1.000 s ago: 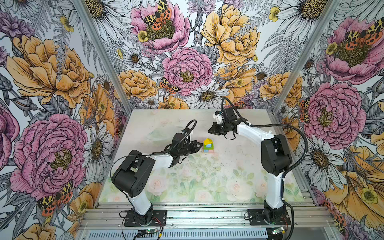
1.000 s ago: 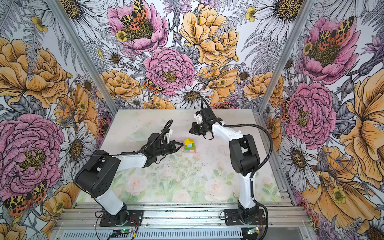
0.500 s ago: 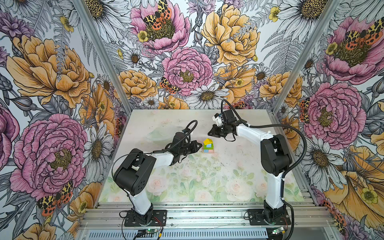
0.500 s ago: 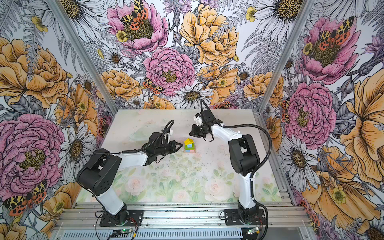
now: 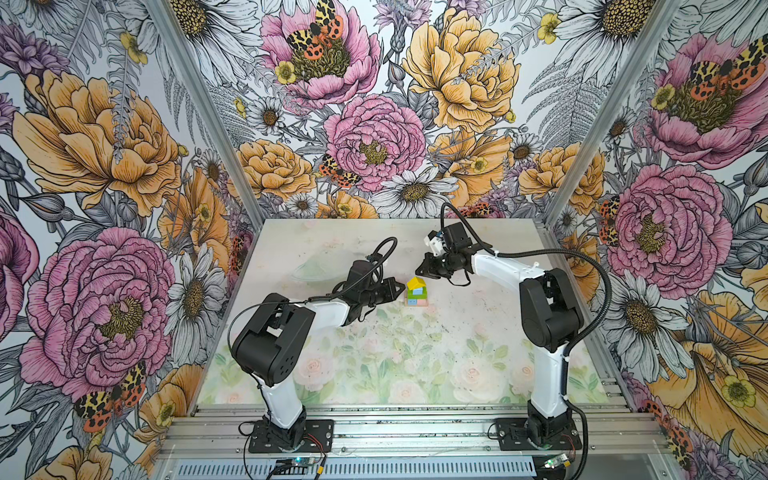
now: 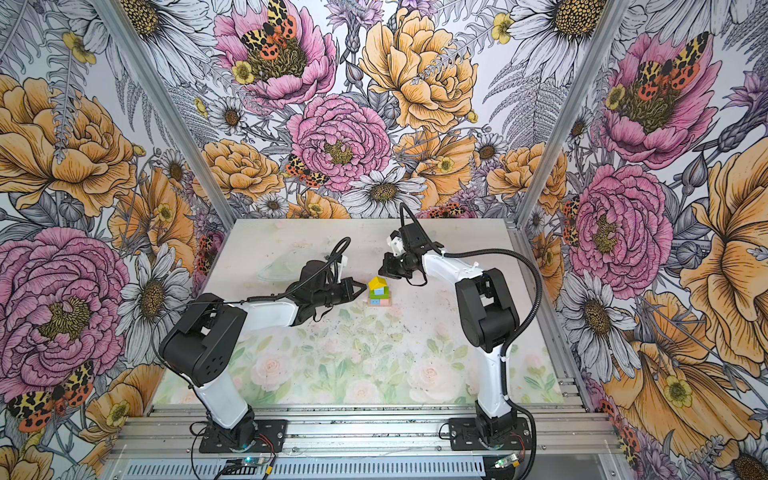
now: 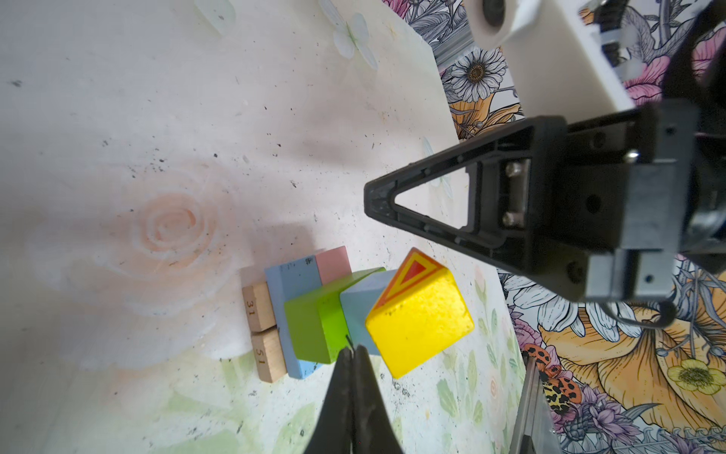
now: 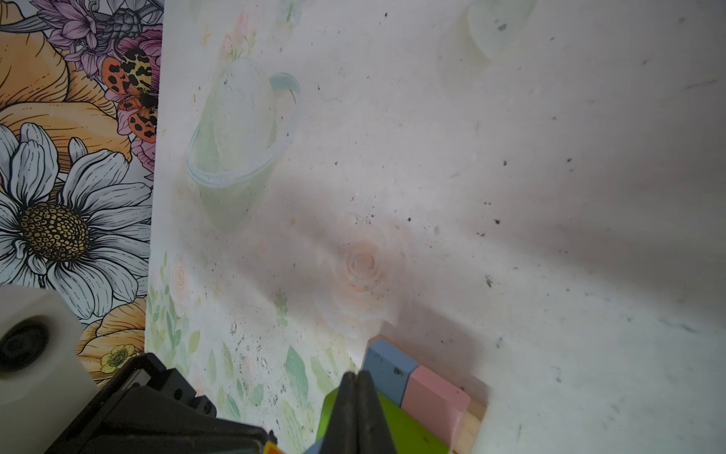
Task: Build the wood block tower
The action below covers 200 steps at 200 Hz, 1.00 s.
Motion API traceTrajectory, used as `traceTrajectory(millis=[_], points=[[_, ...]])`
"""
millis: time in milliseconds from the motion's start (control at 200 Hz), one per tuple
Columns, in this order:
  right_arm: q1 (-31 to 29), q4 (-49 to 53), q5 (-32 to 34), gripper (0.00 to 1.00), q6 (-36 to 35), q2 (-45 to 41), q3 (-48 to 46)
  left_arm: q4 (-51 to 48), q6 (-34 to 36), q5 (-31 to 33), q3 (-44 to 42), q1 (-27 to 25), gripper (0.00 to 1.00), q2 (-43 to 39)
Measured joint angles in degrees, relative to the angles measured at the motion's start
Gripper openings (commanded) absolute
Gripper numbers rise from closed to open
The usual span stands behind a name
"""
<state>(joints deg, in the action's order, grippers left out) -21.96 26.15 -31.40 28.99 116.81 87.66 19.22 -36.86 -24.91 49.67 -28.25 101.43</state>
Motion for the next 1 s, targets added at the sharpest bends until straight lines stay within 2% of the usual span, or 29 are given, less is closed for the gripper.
traceTrajectory(millis=[1001], points=[[0.0,-1.2,0.1,0.0,0.0,-1.0,-2.9,-1.5,0.4,0.0,2.3,0.0,0.0,1.3]])
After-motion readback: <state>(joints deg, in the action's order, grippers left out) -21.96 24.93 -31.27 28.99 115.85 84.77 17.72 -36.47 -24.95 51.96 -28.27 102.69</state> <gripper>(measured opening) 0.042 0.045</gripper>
